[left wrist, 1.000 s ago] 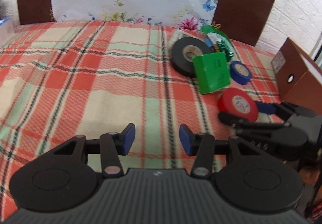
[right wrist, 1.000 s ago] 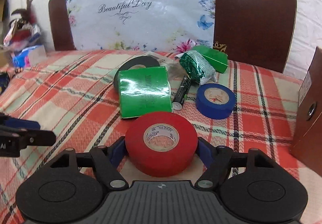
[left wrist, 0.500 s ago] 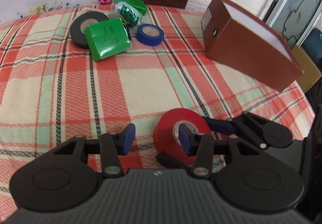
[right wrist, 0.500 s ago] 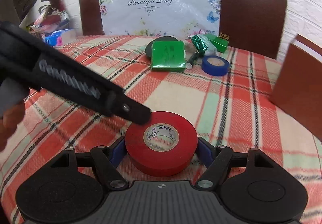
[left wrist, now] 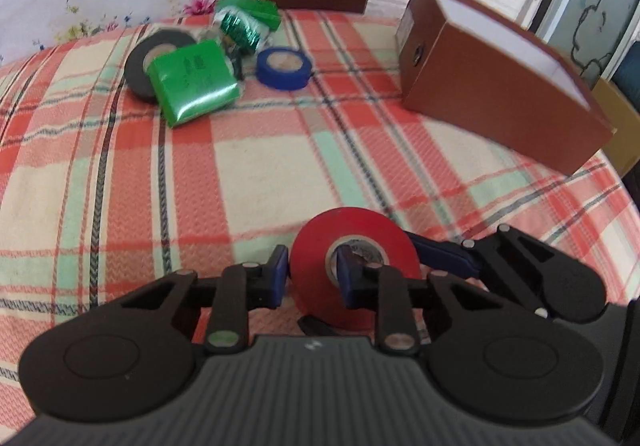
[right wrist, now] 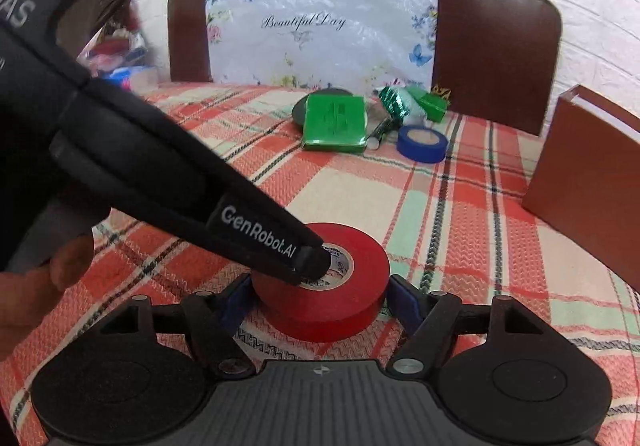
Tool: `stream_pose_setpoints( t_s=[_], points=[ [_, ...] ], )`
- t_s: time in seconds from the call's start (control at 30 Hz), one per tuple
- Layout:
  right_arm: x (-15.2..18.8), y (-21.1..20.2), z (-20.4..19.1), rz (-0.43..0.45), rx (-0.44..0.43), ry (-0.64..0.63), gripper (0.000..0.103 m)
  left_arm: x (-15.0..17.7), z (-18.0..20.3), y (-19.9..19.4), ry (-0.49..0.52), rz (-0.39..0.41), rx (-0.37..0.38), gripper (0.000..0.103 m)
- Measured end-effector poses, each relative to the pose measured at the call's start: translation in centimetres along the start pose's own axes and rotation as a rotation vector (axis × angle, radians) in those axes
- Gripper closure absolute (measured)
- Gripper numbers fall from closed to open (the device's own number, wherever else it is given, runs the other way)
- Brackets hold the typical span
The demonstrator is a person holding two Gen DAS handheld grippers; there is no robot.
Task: Organize objects
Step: 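Carry the red tape roll into the brown box and release it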
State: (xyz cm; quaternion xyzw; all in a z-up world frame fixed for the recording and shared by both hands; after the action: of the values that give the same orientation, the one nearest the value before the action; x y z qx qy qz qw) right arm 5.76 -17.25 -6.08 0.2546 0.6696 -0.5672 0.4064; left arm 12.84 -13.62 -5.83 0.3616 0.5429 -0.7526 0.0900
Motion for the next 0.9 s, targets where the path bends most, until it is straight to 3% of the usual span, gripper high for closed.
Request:
stream_pose_setpoints(
  t_s=[0.2,0.43,0.53,0.67,0.9],
  points=[
    [-4.1,-4.5,3.8,0.181,0.103,-0.015,0.032,-6.9,6.4,-2.3,0.124,0.117,0.049,0.076],
    [-8.4,-9.4,15.0,0.301,0.266,0.061,0.032,-14.7,17.0,-0.2,0.272,0.207,0.113,0.076],
    [-9.4,-10.2,19.9,0.303,0.317,0.103,0.032,-16.8,19.8,2.3,0.299,0.214,0.114,0.076],
    [-9.6,-9.0,24.9,0.269,0.325,0.167,0.032,-18.0,20.7,5.9,0.282,0.172,0.104,0.075],
    [-9.5,-4.2,28.3,0.196,0.280,0.205,0.031,-18.4,19.5,9.6,0.245,0.118,0.041,0.075]
  ],
)
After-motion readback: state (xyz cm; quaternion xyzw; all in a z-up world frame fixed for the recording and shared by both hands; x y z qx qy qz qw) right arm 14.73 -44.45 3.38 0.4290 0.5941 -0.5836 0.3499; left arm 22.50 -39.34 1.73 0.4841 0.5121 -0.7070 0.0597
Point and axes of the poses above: each gripper's, at about its wrist camera, not at the fingertips, and y roughly the way its jaws point, z to its right, x to its underside, the point moved 10 cm from there along y, roughly the way its jaws point, and after that the axes turned 2 degrees about y, right-handed, at the moved point
